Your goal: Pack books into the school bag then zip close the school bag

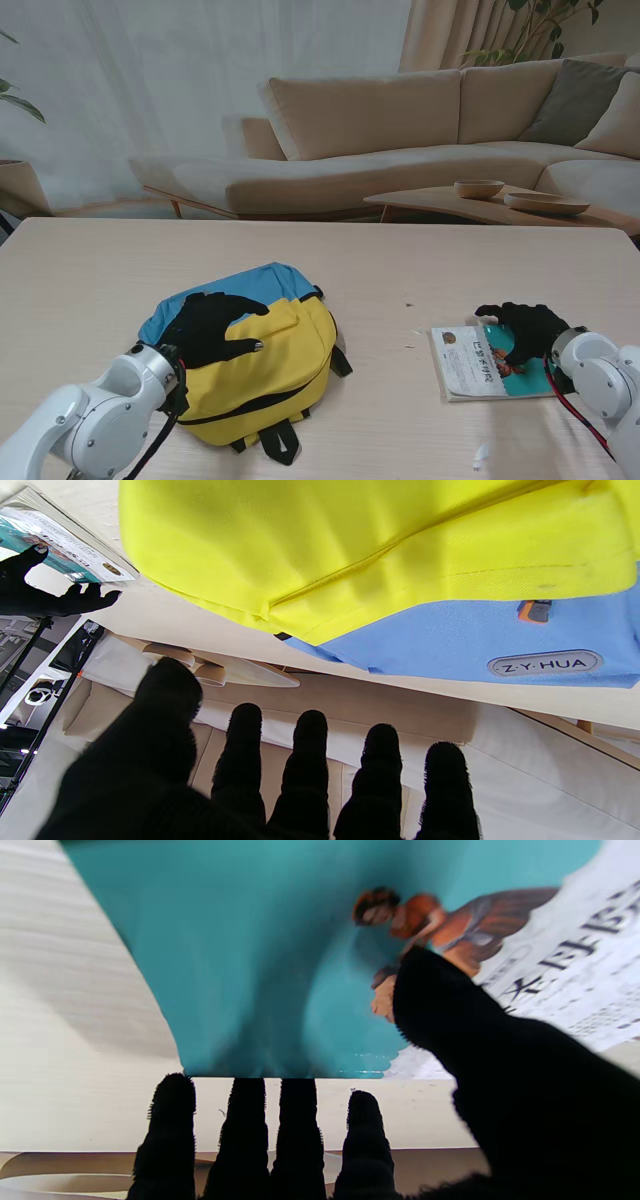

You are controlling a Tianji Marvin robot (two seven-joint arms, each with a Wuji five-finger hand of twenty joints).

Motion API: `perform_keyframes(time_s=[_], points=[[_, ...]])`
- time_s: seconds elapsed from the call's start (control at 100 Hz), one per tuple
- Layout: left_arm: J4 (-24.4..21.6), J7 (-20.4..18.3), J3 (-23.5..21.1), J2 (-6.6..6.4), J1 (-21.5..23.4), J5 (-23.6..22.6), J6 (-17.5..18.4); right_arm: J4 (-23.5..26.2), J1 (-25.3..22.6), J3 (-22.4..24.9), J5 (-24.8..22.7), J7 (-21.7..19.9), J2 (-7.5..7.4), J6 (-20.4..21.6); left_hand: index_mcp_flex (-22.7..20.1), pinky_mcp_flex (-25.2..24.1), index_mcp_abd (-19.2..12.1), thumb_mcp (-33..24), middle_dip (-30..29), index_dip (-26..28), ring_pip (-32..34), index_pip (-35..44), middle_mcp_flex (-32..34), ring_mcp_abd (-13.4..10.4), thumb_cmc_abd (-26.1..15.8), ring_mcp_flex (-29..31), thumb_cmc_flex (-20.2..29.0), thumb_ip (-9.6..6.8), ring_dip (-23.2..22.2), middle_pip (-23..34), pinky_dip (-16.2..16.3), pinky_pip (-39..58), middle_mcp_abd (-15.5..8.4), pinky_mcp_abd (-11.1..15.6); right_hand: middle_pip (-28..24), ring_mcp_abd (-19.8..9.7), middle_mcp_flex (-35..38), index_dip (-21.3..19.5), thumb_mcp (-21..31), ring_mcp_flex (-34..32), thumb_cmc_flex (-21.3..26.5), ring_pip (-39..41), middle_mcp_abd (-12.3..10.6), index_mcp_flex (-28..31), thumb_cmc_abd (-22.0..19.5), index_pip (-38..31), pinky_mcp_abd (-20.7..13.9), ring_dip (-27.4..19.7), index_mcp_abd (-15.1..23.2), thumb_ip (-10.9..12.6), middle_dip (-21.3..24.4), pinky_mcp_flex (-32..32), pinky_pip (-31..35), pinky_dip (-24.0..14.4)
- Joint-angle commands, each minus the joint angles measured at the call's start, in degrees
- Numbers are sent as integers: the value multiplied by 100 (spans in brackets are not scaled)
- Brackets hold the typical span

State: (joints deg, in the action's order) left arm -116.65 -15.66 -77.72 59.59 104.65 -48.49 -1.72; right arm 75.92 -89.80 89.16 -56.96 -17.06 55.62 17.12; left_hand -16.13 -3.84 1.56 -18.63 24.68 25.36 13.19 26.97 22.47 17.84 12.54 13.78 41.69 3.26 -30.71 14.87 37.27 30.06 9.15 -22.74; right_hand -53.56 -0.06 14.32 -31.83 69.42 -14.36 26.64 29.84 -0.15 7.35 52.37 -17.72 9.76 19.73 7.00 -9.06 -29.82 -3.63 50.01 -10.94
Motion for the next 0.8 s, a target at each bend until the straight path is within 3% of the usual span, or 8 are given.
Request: perform_keyframes(time_s=[0.0, 0.28, 0.45, 0.51, 0.56, 0.68, 0.75, 0.79], points=[[-75, -74, -14, 37, 70, -12, 19, -73, -119, -80, -72, -69, 80, -2, 239, -82, 64, -122, 71, -30, -154, -52, -219, -161, -22, -163, -20, -184, 72, 56, 73, -264, -151, 145, -925, -118, 423, 190, 230, -324, 399, 603, -460, -45, 225, -301, 190, 315, -147, 86, -618, -28, 202, -118], [-92, -95, -49, 30, 109, -90, 82, -105, -185, -121, -154, 255, 110, -10, 276, -99, 67, -129, 74, -35, -149, -69, -312, -185, 20, -211, -42, -177, 60, 10, 68, -304, -176, 167, -1637, -219, 799, 520, 503, -580, 673, 2090, -840, 139, 331, -1043, 247, 1042, -317, 100, -1712, -194, 509, -320], [-93, -99, -59, 29, 118, -125, 104, -154, -176, -172, -233, 398, 116, -33, 288, -100, 65, -148, 98, -33, -133, -73, -329, -189, 46, -223, -49, -175, 50, 17, 73, -322, -179, 182, -1955, -269, 1536, 745, 732, -1093, 1029, 3122, -1138, 414, 444, -1387, 384, 1550, -388, 118, -2762, -369, 727, -468], [-93, -101, -60, 28, 117, -140, 105, -179, -167, -192, -208, 406, 119, -55, 289, -104, 64, -157, 103, -33, -154, -75, -337, -212, 58, -262, -49, -174, 61, 17, 76, -327, -174, 188, -2064, -279, 1897, 853, 747, -1363, 1302, 3407, -1204, 566, 501, -1500, 464, 1686, -417, -325, -3137, -475, 806, -523], [-92, -109, -61, 26, 115, -149, 107, -189, -168, -203, -174, 417, 124, -78, 299, -105, 63, -163, 107, -34, -201, -79, -342, -257, 62, -345, -54, -173, 82, 16, 78, -331, -179, 186, -2193, -260, 2194, 907, 765, -1628, 1518, 3551, -1248, 734, 535, -1598, 540, 1687, -434, -532, -3304, -563, 883, -566], [-86, -135, -63, 22, 102, -166, 118, -236, -162, -242, -155, 555, 141, -115, 310, -103, 57, -179, 115, -35, -252, -84, -351, -263, 78, -346, -61, -170, 109, 17, 85, -340, -185, 198, -2530, 95, 3095, 1070, 813, -2266, 2024, 4197, -1337, 1402, 497, -1952, 777, 1057, -477, -653, -3214, -880, 1068, -677], [-84, -147, -67, 20, 98, -174, 126, -249, -161, -257, -96, 594, 154, -152, 311, -112, 57, -184, 118, -38, -268, -90, -354, -262, 88, -345, -70, -168, 114, 17, 86, -353, -182, 205, -2627, 126, 3470, 1091, 817, -2633, 2095, 4282, -1342, 1806, 308, -2110, 907, 957, -550, -596, -3043, -1052, 1139, -707], [-84, -154, -70, 18, 98, -182, 129, -258, -158, -259, -58, 613, 161, -161, 306, -114, 58, -191, 118, -40, -277, -93, -354, -262, 90, -349, -68, -168, 115, 14, 85, -361, -170, 206, -2658, 168, 3591, 1023, 775, -2793, 2101, 4248, -1299, 2350, 280, -2353, 1007, 903, -402, -583, -2918, -1112, 1147, -710]])
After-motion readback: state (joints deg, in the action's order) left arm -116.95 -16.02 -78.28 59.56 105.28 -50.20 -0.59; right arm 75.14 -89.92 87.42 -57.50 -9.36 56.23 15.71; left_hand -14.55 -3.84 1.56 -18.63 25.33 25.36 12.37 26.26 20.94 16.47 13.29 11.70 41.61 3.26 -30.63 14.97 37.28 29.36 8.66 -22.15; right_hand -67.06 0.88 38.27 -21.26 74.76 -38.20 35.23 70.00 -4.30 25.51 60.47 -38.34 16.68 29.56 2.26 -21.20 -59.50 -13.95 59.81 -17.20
